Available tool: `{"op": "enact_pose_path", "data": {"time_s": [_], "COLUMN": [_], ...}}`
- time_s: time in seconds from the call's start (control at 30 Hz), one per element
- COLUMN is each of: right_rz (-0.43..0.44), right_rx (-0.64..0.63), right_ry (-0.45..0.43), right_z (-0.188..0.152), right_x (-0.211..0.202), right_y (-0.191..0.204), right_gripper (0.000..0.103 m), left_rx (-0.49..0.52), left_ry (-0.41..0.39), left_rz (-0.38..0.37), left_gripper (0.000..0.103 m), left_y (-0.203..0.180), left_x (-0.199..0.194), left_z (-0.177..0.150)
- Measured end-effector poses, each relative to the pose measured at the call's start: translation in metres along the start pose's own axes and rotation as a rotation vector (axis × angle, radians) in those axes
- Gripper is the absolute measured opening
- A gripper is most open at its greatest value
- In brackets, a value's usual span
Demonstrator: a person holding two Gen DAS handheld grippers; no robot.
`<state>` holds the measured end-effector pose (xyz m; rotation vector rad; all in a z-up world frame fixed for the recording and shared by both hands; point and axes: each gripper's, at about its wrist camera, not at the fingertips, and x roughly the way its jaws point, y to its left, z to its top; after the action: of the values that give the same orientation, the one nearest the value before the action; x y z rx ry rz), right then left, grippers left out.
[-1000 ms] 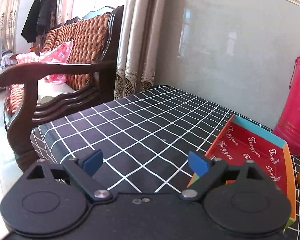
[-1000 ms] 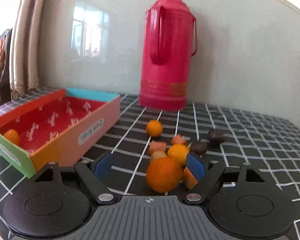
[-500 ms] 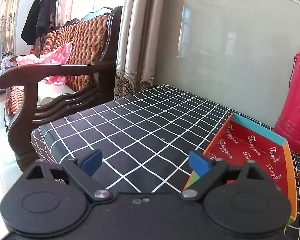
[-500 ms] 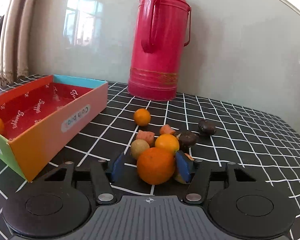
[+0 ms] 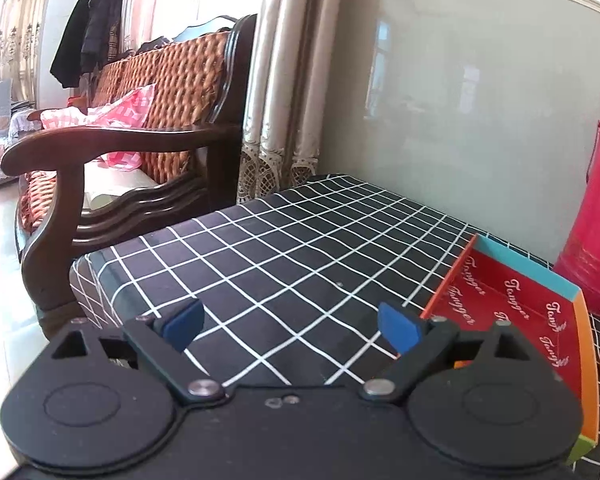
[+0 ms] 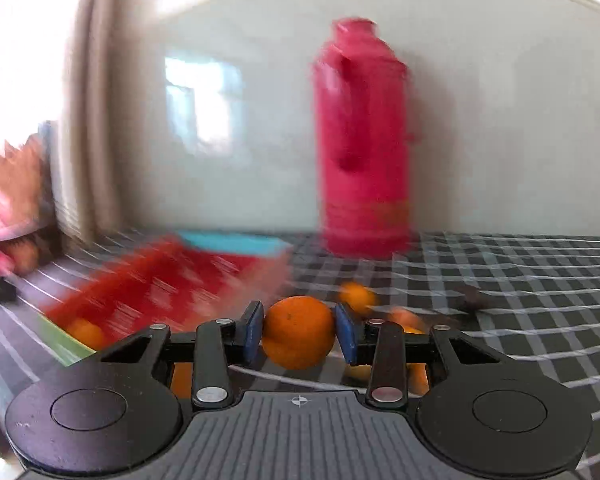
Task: Organize fruits
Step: 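Lift the orange with the right gripper and carry it toward the box, then open the right gripper over the box and withdraw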
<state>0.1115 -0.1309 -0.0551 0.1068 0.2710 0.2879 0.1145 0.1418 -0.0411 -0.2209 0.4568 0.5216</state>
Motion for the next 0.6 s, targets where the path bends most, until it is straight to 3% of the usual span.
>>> {"op": "enact_pose_path", "data": {"time_s": [0.1, 0.2, 0.4, 0.43, 0.53, 0.6], "right_rz": [0.092, 0.166, 0.196, 0.192, 0.154, 0.137], "right_rx": [-0.036, -0.081, -0.175, -0.180, -0.167, -0.166], "right_ry": [-0.016, 0.026, 0.105, 0.091, -0.003, -0.041], "right_z": [0.007, 0.004, -0.013, -0.014, -0.009, -0.007], "right_x": [0.009, 0.025, 0.041, 0.040, 0.026, 0.017], "right_y": [0.025, 0.051, 0.075, 0.074, 0.066, 0.061], "right_gripper": [0.039, 0.039, 0.043, 0.051, 0.100, 0.103], "left_rx": [0.001, -0.006, -0.022, -0.021, -0.018, -0.008], "left_ry": [0.001, 0.005, 0.000, -0.001, -0.001, -0.007], "left_rz": [0.013, 0.029, 0.043, 0.042, 0.029, 0.022], "left_gripper": [0.088, 0.088, 0.088, 0.088, 0.088, 0.088], "left_y": [0.006, 0.014, 0.025, 0.024, 0.020, 0.014], "left_x": [0.001, 0.003, 0.002, 0.002, 0.000, -0.002], "left_z": [0.000, 0.001, 0.003, 0.003, 0.004, 0.003]}}
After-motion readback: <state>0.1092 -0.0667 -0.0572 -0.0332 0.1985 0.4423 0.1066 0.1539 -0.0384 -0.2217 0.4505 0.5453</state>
